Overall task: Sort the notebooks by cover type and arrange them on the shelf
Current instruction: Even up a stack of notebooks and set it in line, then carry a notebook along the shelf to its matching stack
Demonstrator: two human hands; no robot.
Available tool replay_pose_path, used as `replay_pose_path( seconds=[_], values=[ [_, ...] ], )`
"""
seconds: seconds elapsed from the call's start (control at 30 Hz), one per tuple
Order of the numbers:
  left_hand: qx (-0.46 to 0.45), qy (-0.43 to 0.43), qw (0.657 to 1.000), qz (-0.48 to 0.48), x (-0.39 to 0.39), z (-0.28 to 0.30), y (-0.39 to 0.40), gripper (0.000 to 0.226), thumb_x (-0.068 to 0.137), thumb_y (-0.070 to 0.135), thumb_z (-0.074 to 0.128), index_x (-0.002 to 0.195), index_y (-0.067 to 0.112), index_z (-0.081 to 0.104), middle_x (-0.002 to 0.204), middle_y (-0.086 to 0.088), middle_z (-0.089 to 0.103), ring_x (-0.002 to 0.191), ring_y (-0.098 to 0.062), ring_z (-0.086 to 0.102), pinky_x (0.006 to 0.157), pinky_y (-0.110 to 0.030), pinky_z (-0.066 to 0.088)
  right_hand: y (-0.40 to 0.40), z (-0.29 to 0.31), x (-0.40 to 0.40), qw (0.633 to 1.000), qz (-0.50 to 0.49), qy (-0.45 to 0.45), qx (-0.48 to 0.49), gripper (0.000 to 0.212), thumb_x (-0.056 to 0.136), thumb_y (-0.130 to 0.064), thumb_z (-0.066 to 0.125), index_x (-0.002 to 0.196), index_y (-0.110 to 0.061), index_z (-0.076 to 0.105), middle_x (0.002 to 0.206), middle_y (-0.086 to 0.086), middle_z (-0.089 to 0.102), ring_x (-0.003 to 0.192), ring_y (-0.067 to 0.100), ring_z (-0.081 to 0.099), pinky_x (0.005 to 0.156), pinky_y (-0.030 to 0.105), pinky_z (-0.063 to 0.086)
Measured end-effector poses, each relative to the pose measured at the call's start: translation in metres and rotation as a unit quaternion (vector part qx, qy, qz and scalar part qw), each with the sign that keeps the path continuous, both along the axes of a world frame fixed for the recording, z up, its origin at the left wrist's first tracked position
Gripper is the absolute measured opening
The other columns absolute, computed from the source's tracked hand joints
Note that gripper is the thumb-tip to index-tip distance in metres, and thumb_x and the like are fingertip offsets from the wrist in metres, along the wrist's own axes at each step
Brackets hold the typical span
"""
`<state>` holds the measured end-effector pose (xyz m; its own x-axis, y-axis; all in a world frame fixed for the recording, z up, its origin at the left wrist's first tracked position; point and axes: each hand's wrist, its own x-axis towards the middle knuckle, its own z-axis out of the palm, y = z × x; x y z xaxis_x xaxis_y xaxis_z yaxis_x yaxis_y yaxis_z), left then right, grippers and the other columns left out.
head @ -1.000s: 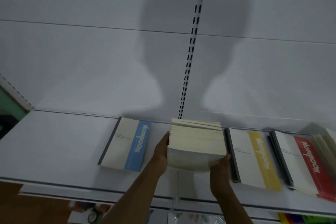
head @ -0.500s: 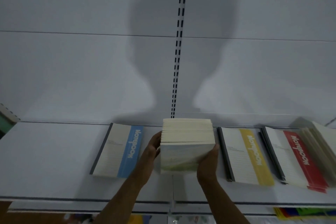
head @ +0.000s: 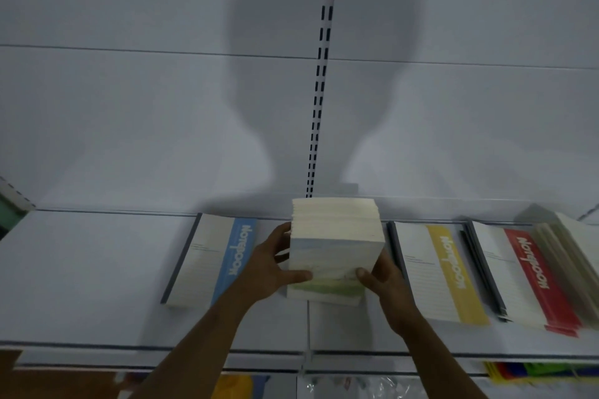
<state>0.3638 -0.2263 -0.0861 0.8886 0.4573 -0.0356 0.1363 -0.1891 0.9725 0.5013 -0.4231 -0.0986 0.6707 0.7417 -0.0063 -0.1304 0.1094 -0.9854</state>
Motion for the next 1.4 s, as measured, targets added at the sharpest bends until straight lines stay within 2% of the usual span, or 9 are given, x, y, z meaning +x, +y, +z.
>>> replay_pose_path(
  seconds=[0.1, 0.23, 0.33, 0.43, 0.67, 0.93, 1.03, 1.17, 1.4],
  values=[
    [-0.023, 0.003, 1.0, 0.003, 0.002, 0.002, 0.004, 0.082, 0.065, 0.004, 0.085, 0.13, 0.034, 0.046, 0.118, 0.012, 0.063, 0.107, 0.003, 0.06, 0.084, -0.014, 0.051, -0.001, 0.002, 0.008, 0.999, 0.001, -0.008, -0.035, 0.069, 0.067, -0.038, 0.081, 0.126, -0.015, 0.056, 0.119, 0.004, 0.067, 0.112, 0.02, 0.062, 0.083, 0.029, 0.055],
    [-0.13, 0.053, 0.99, 0.027, 0.012, 0.017, 0.006, 0.054, 0.075, 0.019, 0.079, 0.126, 0.018, 0.059, 0.106, 0.0, 0.072, 0.091, -0.012, 0.071, 0.07, -0.021, 0.056, 0.009, 0.014, 0.012, 0.99, -0.06, -0.008, -0.126, 0.021, 0.088, -0.023, 0.063, 0.105, -0.013, 0.069, 0.096, 0.002, 0.075, 0.096, 0.022, 0.07, 0.076, 0.028, 0.055],
    [-0.199, 0.147, 0.967, 0.065, 0.013, 0.016, 0.002, 0.045, 0.075, 0.036, 0.078, 0.111, 0.012, 0.067, 0.094, -0.003, 0.074, 0.082, -0.015, 0.073, 0.07, -0.027, 0.058, 0.019, 0.016, 0.013, 0.97, -0.07, 0.044, -0.23, 0.033, 0.082, -0.044, 0.068, 0.088, -0.011, 0.073, 0.083, 0.006, 0.075, 0.081, 0.023, 0.072, 0.075, 0.034, 0.057],
    [-0.211, 0.244, 0.943, 0.077, 0.009, 0.006, 0.002, 0.073, 0.052, 0.068, 0.08, 0.097, 0.01, 0.074, 0.095, -0.006, 0.075, 0.092, -0.024, 0.07, 0.092, -0.04, 0.054, 0.027, 0.007, 0.012, 0.938, -0.094, 0.113, -0.315, 0.047, 0.076, -0.049, 0.072, 0.086, -0.004, 0.07, 0.079, 0.011, 0.073, 0.072, 0.023, 0.07, 0.059, 0.026, 0.053],
    [-0.184, 0.271, 0.94, 0.09, 0.018, 0.004, 0.01, 0.082, 0.049, 0.075, 0.072, 0.096, 0.007, 0.072, 0.095, -0.007, 0.075, 0.088, -0.023, 0.071, 0.091, -0.041, 0.054, 0.037, 0.0, 0.016, 0.924, -0.116, 0.141, -0.336, 0.059, 0.07, -0.057, 0.073, 0.094, -0.003, 0.068, 0.088, 0.013, 0.073, 0.083, 0.028, 0.07, 0.081, 0.039, 0.057],
    [-0.017, 0.341, 0.937, 0.079, 0.027, 0.003, 0.013, 0.069, 0.082, 0.063, 0.058, 0.106, -0.001, 0.062, 0.099, -0.015, 0.068, 0.082, -0.023, 0.067, 0.066, -0.028, 0.055, 0.047, 0.009, 0.005, 0.908, -0.138, 0.05, -0.392, 0.048, 0.076, -0.057, 0.068, 0.076, -0.01, 0.06, 0.081, 0.007, 0.065, 0.077, 0.018, 0.064, 0.072, 0.031, 0.055],
    [-0.023, 0.345, 0.935, 0.075, 0.027, 0.01, 0.014, 0.063, 0.082, 0.06, 0.06, 0.101, -0.001, 0.063, 0.084, -0.009, 0.066, 0.071, -0.019, 0.065, 0.054, -0.025, 0.053, 0.045, 0.014, 0.002, 0.914, -0.11, -0.028, -0.389, 0.053, 0.082, -0.056, 0.062, 0.102, -0.007, 0.066, 0.106, 0.011, 0.069, 0.093, 0.021, 0.067, 0.087, 0.035, 0.055],
    [0.079, 0.372, 0.921, 0.086, 0.033, 0.011, 0.01, 0.074, 0.085, 0.058, 0.058, 0.128, 0.0, 0.046, 0.12, -0.018, 0.058, 0.104, -0.031, 0.06, 0.079, -0.035, 0.052, 0.033, 0.027, -0.007, 0.908, -0.169, -0.124, -0.362, 0.047, 0.095, -0.045, 0.047, 0.127, -0.011, 0.05, 0.113, 0.005, 0.063, 0.094, 0.013, 0.06, 0.069, 0.018, 0.046],
    [0.288, 0.105, 0.929, 0.208, 0.066, 0.053, -0.055, 0.035, 0.087, 0.031, 0.061, 0.116, 0.015, 0.051, 0.117, -0.007, 0.048, 0.107, -0.023, 0.05, 0.085, -0.038, 0.048, -0.035, 0.034, 0.046, 0.891, -0.296, -0.151, -0.309, 0.022, 0.094, -0.022, 0.052, 0.113, -0.016, 0.06, 0.101, 0.003, 0.066, 0.086, 0.014, 0.058, 0.072, 0.026, 0.043]
  ],
)
